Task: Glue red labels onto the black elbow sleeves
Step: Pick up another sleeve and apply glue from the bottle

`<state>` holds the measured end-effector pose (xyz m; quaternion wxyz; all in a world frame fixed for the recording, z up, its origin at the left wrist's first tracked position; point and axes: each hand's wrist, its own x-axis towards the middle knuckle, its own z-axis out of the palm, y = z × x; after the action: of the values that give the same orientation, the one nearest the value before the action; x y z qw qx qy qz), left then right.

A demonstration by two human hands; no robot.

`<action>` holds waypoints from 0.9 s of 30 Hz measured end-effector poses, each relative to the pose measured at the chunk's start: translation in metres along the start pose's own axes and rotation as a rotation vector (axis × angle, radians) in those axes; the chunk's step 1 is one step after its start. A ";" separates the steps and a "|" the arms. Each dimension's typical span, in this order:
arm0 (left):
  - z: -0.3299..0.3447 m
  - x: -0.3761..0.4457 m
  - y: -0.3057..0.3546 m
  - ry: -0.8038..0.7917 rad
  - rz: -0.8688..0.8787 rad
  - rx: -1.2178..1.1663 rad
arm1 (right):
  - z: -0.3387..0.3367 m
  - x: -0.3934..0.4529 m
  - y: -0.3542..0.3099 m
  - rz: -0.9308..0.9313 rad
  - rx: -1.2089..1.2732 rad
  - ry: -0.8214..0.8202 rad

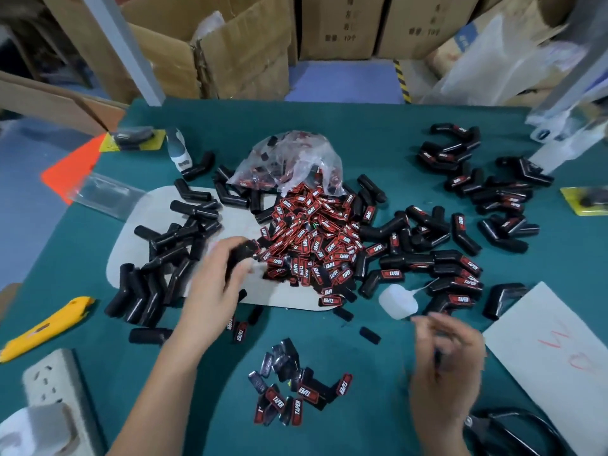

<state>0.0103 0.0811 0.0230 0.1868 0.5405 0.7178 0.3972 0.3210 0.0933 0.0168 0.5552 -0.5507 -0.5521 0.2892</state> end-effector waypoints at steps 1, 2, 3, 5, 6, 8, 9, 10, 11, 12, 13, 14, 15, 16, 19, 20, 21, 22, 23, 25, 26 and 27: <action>0.007 -0.003 0.008 -0.093 -0.049 -0.218 | -0.003 0.009 0.003 0.035 0.013 0.045; 0.015 -0.007 0.014 -0.168 -0.083 -0.384 | -0.005 0.016 0.005 0.081 0.021 0.036; 0.023 -0.010 0.017 -0.225 -0.112 -0.512 | -0.005 0.022 0.008 0.129 0.012 -0.011; 0.035 -0.015 0.022 -0.297 -0.190 -0.733 | -0.002 0.031 0.015 0.204 -0.066 -0.164; 0.039 -0.017 0.024 -0.314 -0.239 -0.836 | 0.001 0.034 0.018 0.246 -0.116 -0.248; 0.046 -0.021 0.026 -0.342 -0.305 -0.952 | 0.005 0.036 0.024 0.295 -0.208 -0.341; 0.048 -0.023 0.026 -0.353 -0.310 -0.962 | 0.005 0.036 0.024 0.287 -0.259 -0.351; 0.049 -0.025 0.026 -0.362 -0.301 -0.961 | 0.005 0.035 0.023 0.259 -0.306 -0.355; 0.050 -0.026 0.027 -0.371 -0.283 -0.959 | 0.005 0.035 0.020 0.226 -0.337 -0.361; 0.051 -0.027 0.028 -0.379 -0.261 -0.958 | 0.005 0.034 0.016 0.191 -0.344 -0.374; 0.052 -0.028 0.029 -0.383 -0.240 -0.957 | 0.006 0.034 0.011 0.155 -0.331 -0.395; 0.052 -0.029 0.031 -0.384 -0.222 -0.952 | 0.008 0.033 0.006 0.119 -0.310 -0.422; 0.052 -0.030 0.033 -0.384 -0.203 -0.932 | 0.010 0.032 0.000 0.090 -0.292 -0.450; 0.053 -0.032 0.036 -0.384 -0.180 -0.892 | 0.013 0.031 -0.004 0.074 -0.282 -0.479; 0.058 -0.038 0.044 -0.350 -0.113 -0.768 | 0.024 0.020 -0.011 0.075 -0.282 -0.560; 0.059 -0.038 0.046 -0.319 -0.103 -0.736 | 0.028 0.017 -0.011 0.081 -0.278 -0.596; 0.059 -0.036 0.050 -0.278 -0.095 -0.705 | 0.032 0.015 -0.013 0.083 -0.271 -0.639; 0.059 -0.033 0.053 -0.234 -0.087 -0.684 | 0.036 0.014 -0.014 0.071 -0.271 -0.680; 0.059 -0.030 0.056 -0.194 -0.087 -0.674 | 0.040 0.014 -0.014 0.050 -0.273 -0.713; 0.059 -0.025 0.059 -0.143 -0.088 -0.680 | 0.049 0.014 -0.015 0.013 -0.259 -0.748; 0.059 -0.025 0.059 -0.147 -0.093 -0.712 | 0.052 0.013 -0.015 0.015 -0.230 -0.759; 0.060 -0.027 0.058 -0.169 -0.116 -0.780 | 0.053 0.012 -0.015 0.028 -0.187 -0.764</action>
<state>0.0979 0.0841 0.0266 0.4584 0.4183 0.5249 0.5826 0.2700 0.1168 0.0224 0.2531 -0.4591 -0.7354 0.4294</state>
